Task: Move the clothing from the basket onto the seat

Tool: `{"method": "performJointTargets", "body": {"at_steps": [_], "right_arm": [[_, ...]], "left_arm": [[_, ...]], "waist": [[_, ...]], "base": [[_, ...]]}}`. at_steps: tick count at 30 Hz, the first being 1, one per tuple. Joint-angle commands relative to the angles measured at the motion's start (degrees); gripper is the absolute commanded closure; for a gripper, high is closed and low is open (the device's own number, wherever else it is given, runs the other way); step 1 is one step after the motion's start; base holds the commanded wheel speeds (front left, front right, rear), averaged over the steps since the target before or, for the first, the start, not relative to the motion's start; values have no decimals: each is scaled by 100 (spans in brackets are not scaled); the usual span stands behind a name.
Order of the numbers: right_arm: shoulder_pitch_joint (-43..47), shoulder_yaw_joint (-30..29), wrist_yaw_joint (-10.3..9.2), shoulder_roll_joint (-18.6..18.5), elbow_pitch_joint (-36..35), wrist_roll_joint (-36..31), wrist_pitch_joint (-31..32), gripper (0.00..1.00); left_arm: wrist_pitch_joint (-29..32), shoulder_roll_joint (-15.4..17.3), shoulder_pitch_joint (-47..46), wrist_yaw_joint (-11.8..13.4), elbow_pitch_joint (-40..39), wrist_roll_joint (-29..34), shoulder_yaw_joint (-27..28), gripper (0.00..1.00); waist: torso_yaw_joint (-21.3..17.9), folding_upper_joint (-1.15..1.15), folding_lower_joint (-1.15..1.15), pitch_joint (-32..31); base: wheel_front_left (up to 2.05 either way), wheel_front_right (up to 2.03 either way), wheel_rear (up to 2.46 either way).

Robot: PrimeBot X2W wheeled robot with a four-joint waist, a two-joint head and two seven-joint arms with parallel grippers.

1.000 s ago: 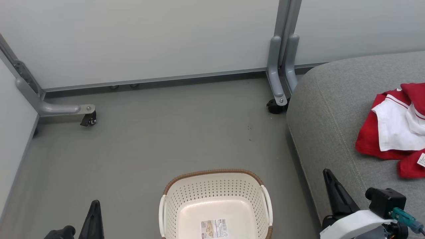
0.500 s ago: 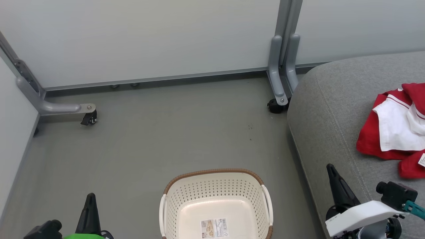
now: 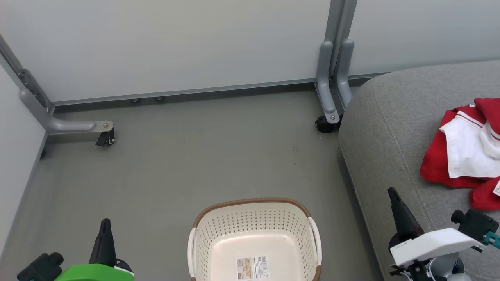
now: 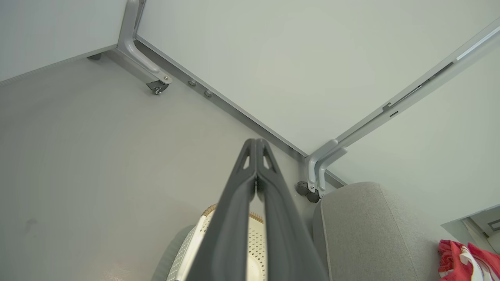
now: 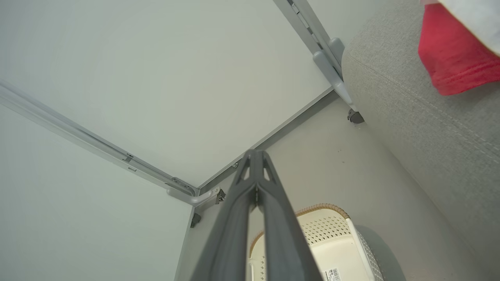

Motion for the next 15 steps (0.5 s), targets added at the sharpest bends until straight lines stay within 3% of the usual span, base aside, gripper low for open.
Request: {"method": "performJointTargets", "body": {"at_steps": [1,15], "right_arm": [[-167,-28,2,-44,-18,218,18,100],[-357,-118,2,-66,203,1232,112,100]], "left_arm": [[37,23,-188,-25,-63,-225,37,100],[290,9,-374,-61,-25,-1235,98,100]], "waist": [[2,0,0,1],[19,0,0,13]], "base": [[0,0,0],[0,0,0]]}}
